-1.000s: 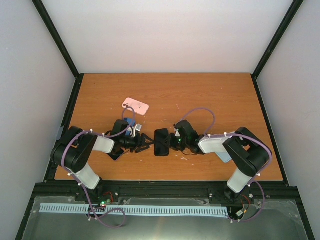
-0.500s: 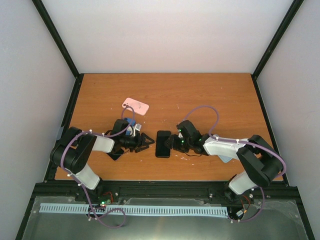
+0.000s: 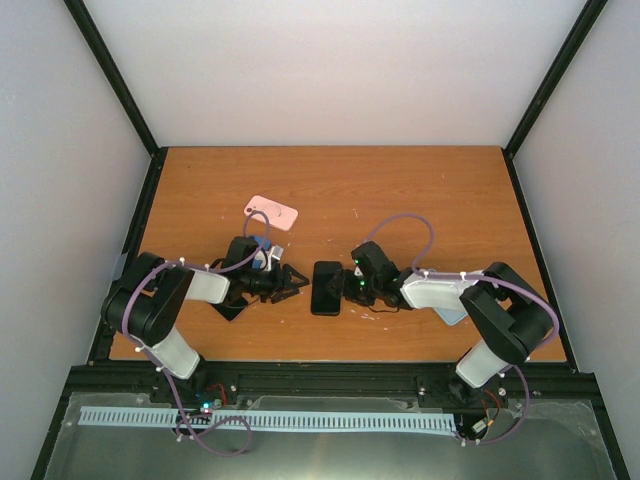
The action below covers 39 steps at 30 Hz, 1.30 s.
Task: Put the phone into the phone case
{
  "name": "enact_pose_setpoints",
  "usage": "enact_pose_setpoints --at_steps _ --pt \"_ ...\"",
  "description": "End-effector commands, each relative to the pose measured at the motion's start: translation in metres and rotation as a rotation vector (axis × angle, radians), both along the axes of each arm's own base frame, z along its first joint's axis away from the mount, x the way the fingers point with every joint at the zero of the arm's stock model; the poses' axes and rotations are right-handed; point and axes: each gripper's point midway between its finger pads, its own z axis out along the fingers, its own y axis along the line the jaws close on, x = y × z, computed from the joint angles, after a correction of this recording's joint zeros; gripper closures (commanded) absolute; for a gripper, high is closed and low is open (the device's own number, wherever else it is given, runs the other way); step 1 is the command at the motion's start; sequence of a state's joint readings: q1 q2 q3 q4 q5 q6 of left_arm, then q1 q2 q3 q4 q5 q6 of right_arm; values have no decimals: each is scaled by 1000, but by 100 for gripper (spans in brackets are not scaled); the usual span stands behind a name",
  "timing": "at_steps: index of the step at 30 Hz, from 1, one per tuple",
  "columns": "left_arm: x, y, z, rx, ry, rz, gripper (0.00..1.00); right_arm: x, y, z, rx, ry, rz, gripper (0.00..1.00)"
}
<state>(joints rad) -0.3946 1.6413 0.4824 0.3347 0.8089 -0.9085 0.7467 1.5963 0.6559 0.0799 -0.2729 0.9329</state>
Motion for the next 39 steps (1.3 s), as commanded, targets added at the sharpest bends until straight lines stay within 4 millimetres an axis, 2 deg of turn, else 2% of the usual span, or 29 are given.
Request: enact_pose_setpoints --at_steps 1,7,15,19,26,39 --pt "-4 -5 -6 -3 17 -15 49 0 9 0 64 -4 -3 40" --pt "-11 -15 -13 -13 39 -37 54 -1 17 3 145 -5 -6 40" --pt "-16 -17 -16 -18 45 -49 63 -2 36 26 288 -17 34 40" --pt "-17 -16 -15 -18 42 -50 63 -6 43 45 377 -34 64 39" --pt "-21 -14 -17 -9 47 -53 55 -9 49 72 479 -64 97 37" --pt "-22 -9 -6 18 5 -47 49 -15 52 82 565 -63 116 36"
